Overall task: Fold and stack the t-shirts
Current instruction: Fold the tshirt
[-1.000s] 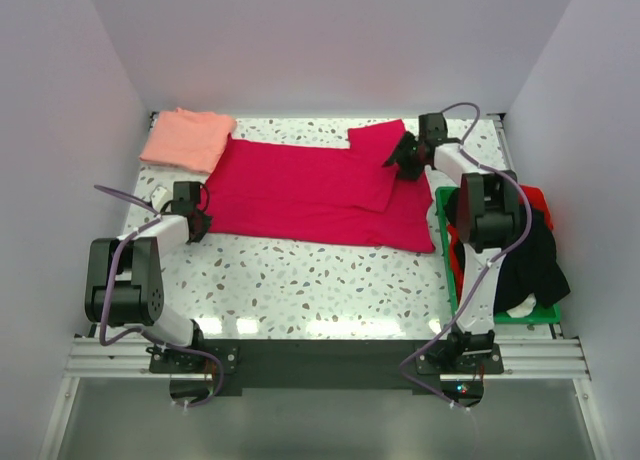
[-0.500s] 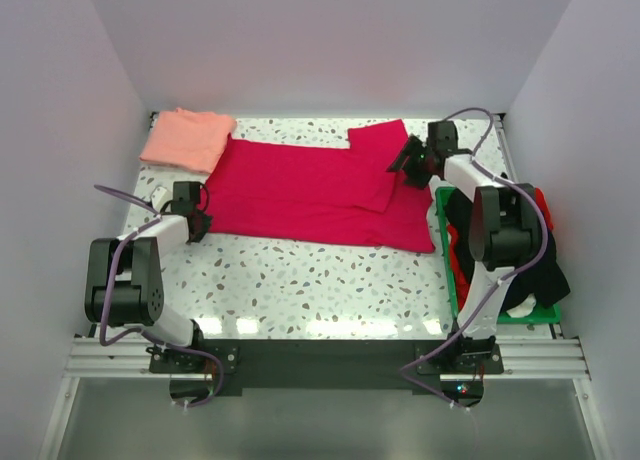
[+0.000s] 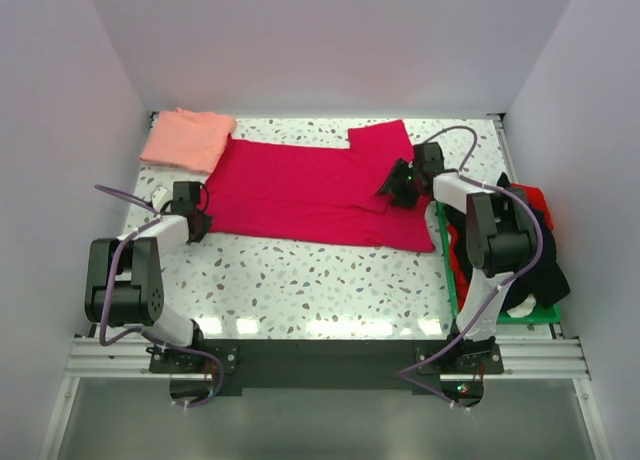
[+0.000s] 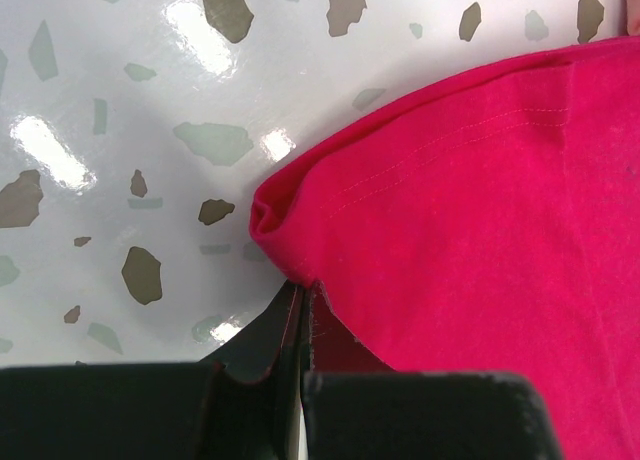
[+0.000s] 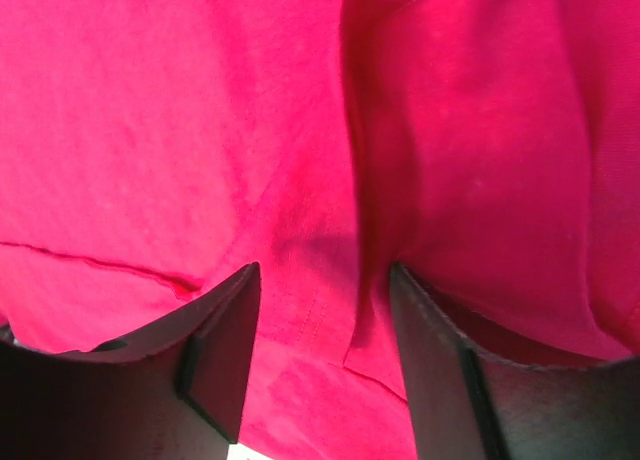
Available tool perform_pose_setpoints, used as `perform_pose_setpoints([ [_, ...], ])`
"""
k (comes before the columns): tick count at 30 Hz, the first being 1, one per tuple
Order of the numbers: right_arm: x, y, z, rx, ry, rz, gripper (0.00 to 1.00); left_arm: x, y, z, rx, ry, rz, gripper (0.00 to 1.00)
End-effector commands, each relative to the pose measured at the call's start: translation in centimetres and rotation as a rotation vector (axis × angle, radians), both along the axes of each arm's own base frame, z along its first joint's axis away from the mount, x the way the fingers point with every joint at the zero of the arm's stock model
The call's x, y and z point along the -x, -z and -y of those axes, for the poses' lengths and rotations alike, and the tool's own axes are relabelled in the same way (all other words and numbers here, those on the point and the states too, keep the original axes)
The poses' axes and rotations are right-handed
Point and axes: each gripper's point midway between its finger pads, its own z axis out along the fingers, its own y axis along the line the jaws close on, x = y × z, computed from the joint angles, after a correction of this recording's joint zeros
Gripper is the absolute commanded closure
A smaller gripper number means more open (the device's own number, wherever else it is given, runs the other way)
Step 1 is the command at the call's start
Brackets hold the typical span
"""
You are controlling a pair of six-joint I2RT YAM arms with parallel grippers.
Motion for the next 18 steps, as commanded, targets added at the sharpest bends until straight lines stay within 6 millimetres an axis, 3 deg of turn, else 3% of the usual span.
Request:
perform_pose_setpoints([
  [1,0.0,-1.3,-0.9,0.009,-0.022,0.059,0.44,-0.7,-0.8,0.0,-0.005,0.02,0.031,1.0],
  [7,0.5,-1.0,-1.5,0.023,-0.03,0.049,0.54,-0.7,-0.7,0.0,-0.004,0.022,0.027,1.0],
  [14,0.0,-2.2,-0.8,0.063,-0.014,0.074,0.55,-0.8,-0.5,0.1,0.001,0.024,0.026,1.0],
  [18,-0.3,-1.8,-0.3,0.102,-0.016,0.052,0.59,-0.9,-0.6,0.1,0.0,0.025,0.029,1.0],
])
